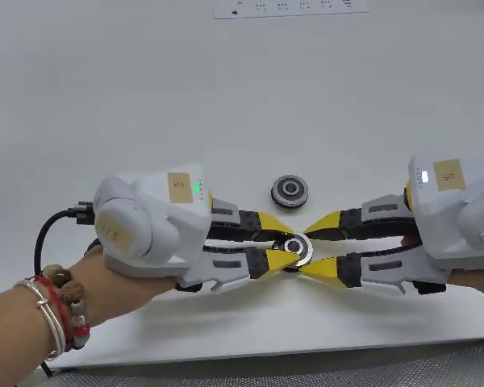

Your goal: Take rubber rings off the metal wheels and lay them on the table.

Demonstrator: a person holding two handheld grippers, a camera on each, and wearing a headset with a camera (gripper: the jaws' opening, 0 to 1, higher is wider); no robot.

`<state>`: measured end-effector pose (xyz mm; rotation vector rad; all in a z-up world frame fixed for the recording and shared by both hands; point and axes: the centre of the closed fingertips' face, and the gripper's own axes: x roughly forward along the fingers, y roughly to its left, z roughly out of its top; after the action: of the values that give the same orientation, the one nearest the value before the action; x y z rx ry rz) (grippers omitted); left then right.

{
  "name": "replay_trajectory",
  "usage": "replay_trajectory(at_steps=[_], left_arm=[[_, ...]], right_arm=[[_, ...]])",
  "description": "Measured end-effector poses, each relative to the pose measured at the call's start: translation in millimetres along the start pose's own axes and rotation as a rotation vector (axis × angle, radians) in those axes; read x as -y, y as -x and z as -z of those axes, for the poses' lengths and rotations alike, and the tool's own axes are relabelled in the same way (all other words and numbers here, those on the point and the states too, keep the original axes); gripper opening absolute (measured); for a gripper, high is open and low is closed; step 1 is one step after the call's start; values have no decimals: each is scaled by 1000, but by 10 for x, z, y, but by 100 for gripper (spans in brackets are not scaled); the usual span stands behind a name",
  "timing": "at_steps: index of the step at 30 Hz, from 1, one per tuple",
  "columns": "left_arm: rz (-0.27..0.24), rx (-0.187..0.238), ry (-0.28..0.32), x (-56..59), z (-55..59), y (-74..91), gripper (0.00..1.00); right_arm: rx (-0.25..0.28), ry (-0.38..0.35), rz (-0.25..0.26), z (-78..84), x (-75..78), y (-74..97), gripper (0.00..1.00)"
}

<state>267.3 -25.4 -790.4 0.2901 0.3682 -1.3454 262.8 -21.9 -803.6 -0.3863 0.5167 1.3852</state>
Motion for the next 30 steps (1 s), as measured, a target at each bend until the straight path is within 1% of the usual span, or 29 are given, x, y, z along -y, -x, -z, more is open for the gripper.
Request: replay_trajectory(at_steps=[7,10,14,17,18,19,21,23,26,28,30], left_arm=[[-2,-2,-5,-1,-2,-2,15],[-3,-3,-8,2,-5,-4,15],[-5,-6,-12,13,-18,-11,15],[-7,-6,-13,18,-26,-15,15],[-7,-7,-13,20,-28,-15,15],[-7,-7,-12,20,-28,-15,15],[-6,-7,-14,24,-27,-15,15],[-8,-8,-24,27,-28,-17,14],[-8,-7,-20,26,-27,-17,14],[-8,-6,-20,24,-25,-15,14],[-8,-5,-21,22,-24,-15,14]], right_arm=[[-7,5,5,-33,-69,18,18],[-11,-3,4,-50,-86,21,18],[-9,-68,4,-30,-73,27,18],[-14,-68,5,-5,-56,33,16],[-29,-73,9,31,-41,38,15],[-38,-69,1,54,-49,40,10],[-32,-102,15,71,-14,51,3],[-34,-82,15,87,-3,41,2],[-45,-65,15,103,9,35,2],[-55,-57,17,103,2,33,2],[-70,-30,17,96,-20,30,2]])
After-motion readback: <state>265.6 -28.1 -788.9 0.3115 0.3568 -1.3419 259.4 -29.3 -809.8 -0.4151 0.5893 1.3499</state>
